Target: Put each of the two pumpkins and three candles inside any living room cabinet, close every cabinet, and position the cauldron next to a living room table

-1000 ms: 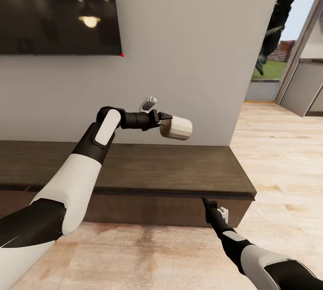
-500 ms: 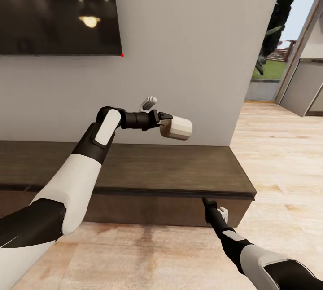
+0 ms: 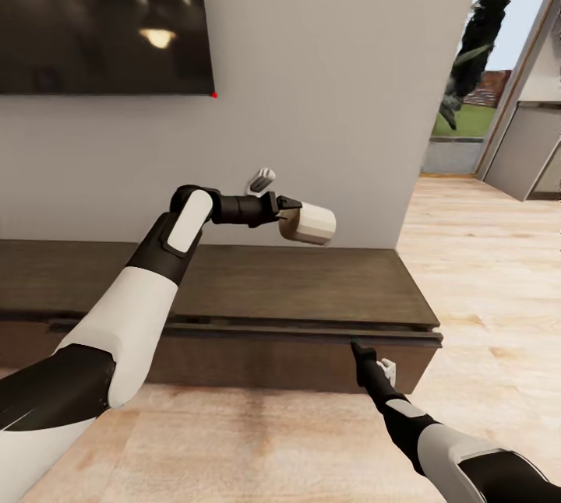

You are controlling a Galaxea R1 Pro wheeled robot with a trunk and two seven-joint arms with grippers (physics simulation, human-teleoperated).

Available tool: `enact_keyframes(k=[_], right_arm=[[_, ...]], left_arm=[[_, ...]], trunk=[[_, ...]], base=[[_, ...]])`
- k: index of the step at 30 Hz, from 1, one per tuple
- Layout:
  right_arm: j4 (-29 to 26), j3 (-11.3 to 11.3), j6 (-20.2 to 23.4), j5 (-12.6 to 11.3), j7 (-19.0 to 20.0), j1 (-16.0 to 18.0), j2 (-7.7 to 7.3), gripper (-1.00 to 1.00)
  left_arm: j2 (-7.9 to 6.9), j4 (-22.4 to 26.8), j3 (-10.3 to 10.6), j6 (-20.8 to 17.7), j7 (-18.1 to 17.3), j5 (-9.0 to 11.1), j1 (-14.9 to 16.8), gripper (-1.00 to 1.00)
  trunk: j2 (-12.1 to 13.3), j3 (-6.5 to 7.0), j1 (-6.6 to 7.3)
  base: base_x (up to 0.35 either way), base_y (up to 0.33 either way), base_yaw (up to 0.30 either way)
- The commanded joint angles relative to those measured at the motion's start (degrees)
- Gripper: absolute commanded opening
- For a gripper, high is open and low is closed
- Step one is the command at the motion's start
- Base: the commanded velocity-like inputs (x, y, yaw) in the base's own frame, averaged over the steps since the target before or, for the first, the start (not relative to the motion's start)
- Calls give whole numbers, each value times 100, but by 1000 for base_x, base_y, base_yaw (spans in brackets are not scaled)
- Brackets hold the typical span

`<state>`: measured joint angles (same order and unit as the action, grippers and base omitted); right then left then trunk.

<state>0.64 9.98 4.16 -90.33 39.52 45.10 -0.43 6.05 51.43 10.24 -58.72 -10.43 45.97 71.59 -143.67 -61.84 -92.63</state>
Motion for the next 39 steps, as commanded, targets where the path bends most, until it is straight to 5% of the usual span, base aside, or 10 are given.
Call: enact_keyframes(k=[1, 17, 39], right_arm=[[-11, 157, 59, -31, 89, 7, 0, -100], [-11, 154, 27, 213, -151, 7, 6, -100], [-11, 162, 15, 235, -155, 7, 34, -100]], left_arm=[[3, -2, 7, -13, -57, -44, 4, -100], [10, -2, 92, -5, -52, -42, 2, -100], [10, -2, 93, -13, -24, -42, 3, -100]], trunk=[[-4, -4, 5], [-4, -4, 5], [-4, -4, 5]], base=[[-238, 0, 0], [-150, 0, 0], [-145, 0, 0]])
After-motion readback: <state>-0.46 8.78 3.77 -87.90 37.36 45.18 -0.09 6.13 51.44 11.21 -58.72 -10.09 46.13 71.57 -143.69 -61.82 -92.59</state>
